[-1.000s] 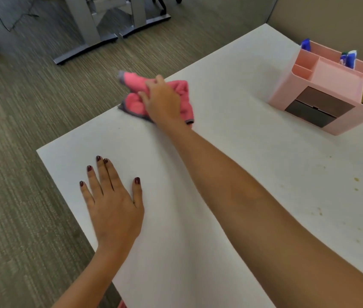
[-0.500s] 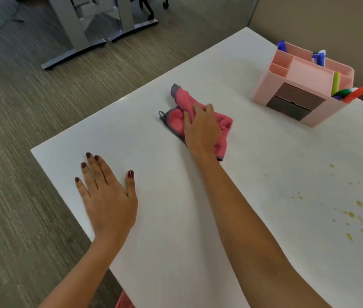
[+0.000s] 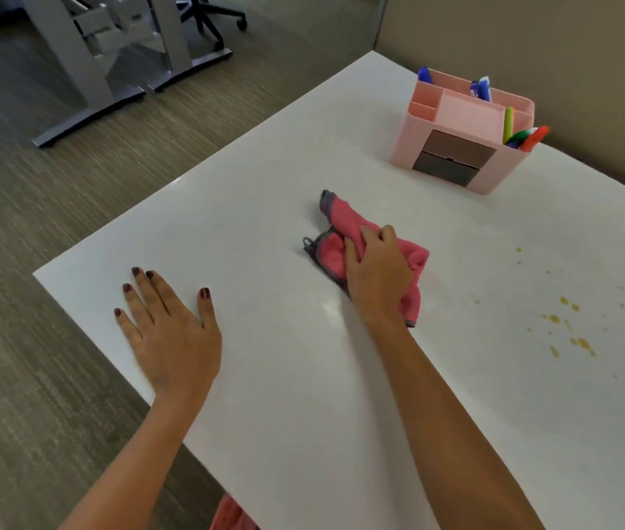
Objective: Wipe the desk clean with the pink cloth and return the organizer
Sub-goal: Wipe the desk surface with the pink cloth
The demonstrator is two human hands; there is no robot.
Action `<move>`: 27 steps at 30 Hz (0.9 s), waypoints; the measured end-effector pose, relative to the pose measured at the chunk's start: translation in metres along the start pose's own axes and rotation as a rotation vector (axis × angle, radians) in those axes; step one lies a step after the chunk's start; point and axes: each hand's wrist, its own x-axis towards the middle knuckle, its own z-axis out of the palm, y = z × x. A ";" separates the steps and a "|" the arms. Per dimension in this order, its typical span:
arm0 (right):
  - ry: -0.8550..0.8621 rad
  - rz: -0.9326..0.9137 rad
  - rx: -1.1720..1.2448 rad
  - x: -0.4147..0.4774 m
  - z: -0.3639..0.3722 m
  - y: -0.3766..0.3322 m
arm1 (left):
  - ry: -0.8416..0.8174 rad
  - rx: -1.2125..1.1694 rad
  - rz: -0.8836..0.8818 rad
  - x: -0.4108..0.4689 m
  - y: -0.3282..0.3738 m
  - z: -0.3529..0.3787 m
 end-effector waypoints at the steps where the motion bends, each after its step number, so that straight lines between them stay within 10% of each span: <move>1: 0.032 0.108 -0.026 0.005 -0.005 0.014 | -0.002 -0.002 0.001 0.000 0.000 -0.001; 5: 0.091 0.360 -0.077 0.009 -0.020 0.037 | -0.004 -0.012 0.003 0.000 0.001 -0.003; 12: -0.033 -0.102 -0.016 -0.059 -0.035 0.040 | -0.035 -0.043 0.073 -0.011 0.014 -0.004; 23: 0.147 0.559 -0.202 -0.032 -0.088 0.149 | -0.138 -0.038 0.565 -0.064 0.082 0.002; 27: 0.100 0.305 -0.196 -0.065 -0.078 0.111 | -0.176 -0.064 0.632 -0.076 0.103 0.004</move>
